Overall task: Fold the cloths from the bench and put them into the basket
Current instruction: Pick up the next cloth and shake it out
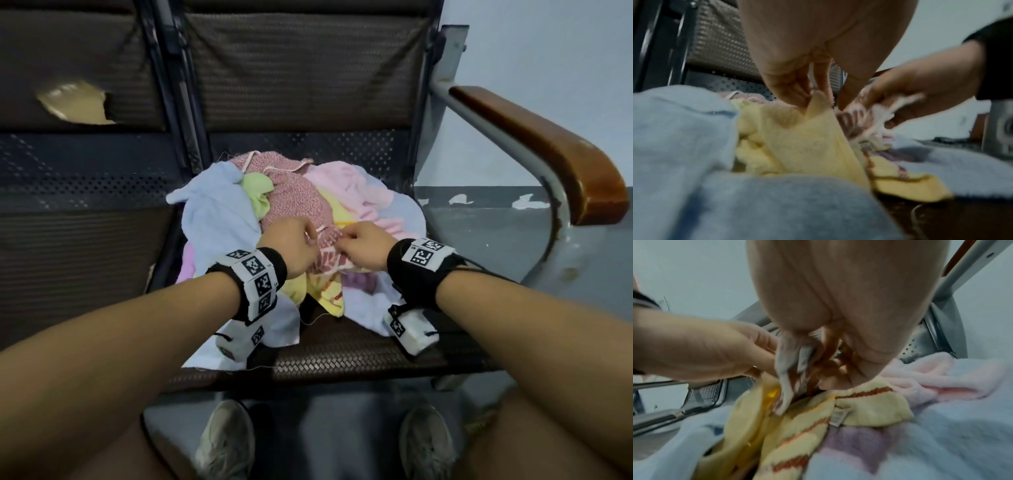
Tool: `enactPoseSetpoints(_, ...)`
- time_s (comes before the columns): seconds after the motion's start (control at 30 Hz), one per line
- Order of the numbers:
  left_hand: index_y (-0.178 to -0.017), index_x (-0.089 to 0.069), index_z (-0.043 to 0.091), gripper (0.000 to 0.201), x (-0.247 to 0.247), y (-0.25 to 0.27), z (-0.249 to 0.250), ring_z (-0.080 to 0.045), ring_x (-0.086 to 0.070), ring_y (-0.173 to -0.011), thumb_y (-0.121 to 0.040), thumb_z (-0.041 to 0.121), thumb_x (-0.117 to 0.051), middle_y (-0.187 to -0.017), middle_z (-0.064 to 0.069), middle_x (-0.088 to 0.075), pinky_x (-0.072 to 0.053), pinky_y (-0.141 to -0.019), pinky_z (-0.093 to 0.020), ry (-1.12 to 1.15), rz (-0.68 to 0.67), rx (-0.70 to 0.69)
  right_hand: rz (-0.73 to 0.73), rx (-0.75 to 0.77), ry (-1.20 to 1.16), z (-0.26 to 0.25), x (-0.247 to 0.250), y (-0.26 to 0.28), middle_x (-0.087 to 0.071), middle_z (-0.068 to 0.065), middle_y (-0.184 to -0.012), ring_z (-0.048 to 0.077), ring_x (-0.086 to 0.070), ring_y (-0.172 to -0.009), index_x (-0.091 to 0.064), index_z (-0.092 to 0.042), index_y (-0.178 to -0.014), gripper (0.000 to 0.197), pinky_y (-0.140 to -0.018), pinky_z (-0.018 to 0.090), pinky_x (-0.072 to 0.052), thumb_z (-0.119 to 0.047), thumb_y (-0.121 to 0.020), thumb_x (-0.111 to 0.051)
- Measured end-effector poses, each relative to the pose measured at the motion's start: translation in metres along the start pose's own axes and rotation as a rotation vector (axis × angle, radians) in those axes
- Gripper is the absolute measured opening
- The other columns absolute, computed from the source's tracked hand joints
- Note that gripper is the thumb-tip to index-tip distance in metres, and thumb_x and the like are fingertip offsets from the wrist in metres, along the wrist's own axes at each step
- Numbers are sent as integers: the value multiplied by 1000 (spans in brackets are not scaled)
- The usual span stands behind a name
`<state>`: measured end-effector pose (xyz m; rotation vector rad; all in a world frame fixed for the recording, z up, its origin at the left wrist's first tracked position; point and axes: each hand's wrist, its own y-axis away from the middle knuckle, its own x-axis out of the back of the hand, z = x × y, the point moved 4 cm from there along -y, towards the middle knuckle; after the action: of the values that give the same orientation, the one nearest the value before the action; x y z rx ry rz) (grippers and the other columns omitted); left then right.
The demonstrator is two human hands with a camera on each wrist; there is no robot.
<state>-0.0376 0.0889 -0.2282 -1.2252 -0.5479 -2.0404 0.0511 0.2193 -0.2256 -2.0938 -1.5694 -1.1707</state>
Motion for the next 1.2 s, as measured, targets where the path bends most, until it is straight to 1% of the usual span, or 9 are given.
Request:
enactPoseSetpoints(0.1,-139,-39,31,76,-5,3,0,-29,-42,-119,-71,42,-70,-126,-8,-47,-36,-102,-44,-181,43,-117,125,38,-370,-7,19,6,-74,6,-93,22,-70,-89,-68,-14,-86,38,-84,38,-56,-29,-102,-38)
enactPoseSetpoints(0.17,-147,-29,34,91,-6,3,0,-30,-36,-125,-67,45,-70,-133,-7,-41,-30,-107,-46,-197,65,-114,241,77,-476,-6,34,12,-74,-2,-82,16,-69,-84,-70,-27,-69,45,-76,38,-54,-30,-96,-34)
enactPoseSetpoints(0.3,-126,-58,28,45,8,-5,-7,-33,-41,-123,-85,47,-55,-131,-6,-53,-31,-104,-49,-362,185,25,537,74,-650,4,70,31,-60,-8,-53,4,-60,-58,-49,-22,-47,42,-54,24,-44,-28,-86,-34)
enactPoseSetpoints(0.5,-80,-54,23,15,30,-4,13,-31,-59,-83,-93,23,-46,-76,-1,-63,-43,-78,-39,6,306,-104,663,-48,-465,36,89,46,-65,11,-92,28,-63,-87,-58,-3,-94,36,-81,45,-53,-38,-86,-53)
enactPoseSetpoints(0.6,-84,-60,20,18,37,4,49,-24,-59,-74,-94,25,-46,-76,2,-65,-45,-66,-36,172,299,-281,435,107,-232,28,73,51,-56,0,-121,17,-59,-107,-42,-22,-129,58,-87,33,-53,-34,-81,-71)
enactPoseSetpoints(0.7,-81,-57,21,16,38,14,81,-19,-57,-74,-95,22,-49,-73,5,-62,-43,-69,-37,329,273,-389,260,341,-39,3,53,57,-62,-3,-120,15,-61,-108,-49,-26,-129,62,-96,34,-51,-36,-72,-70)
enactPoseSetpoints(0.83,-98,-60,25,17,32,17,82,-14,-61,-77,-92,40,-57,-86,7,-69,-48,-68,-32,347,191,-353,505,257,-192,2,70,61,-73,-4,-98,18,-68,-94,-69,-25,-105,30,-88,38,-55,-23,-82,-51)
enactPoseSetpoints(1.0,-104,-60,24,21,20,12,53,-26,-61,-86,-86,34,-56,-96,-2,-67,-51,-73,-35,-211,102,-299,663,252,-373,13,99,67,-71,3,-85,21,-65,-84,-67,-12,-87,21,-79,36,-53,-10,-83,-46)
enactPoseSetpoints(1.2,-99,-73,3,31,42,2,46,-34,-53,-106,-97,18,-45,-110,-17,-61,-40,-91,-40,93,342,-164,751,31,-178,38,111,67,-70,5,-97,24,-65,-91,-68,-20,-98,18,-82,32,-51,-15,-82,-63)
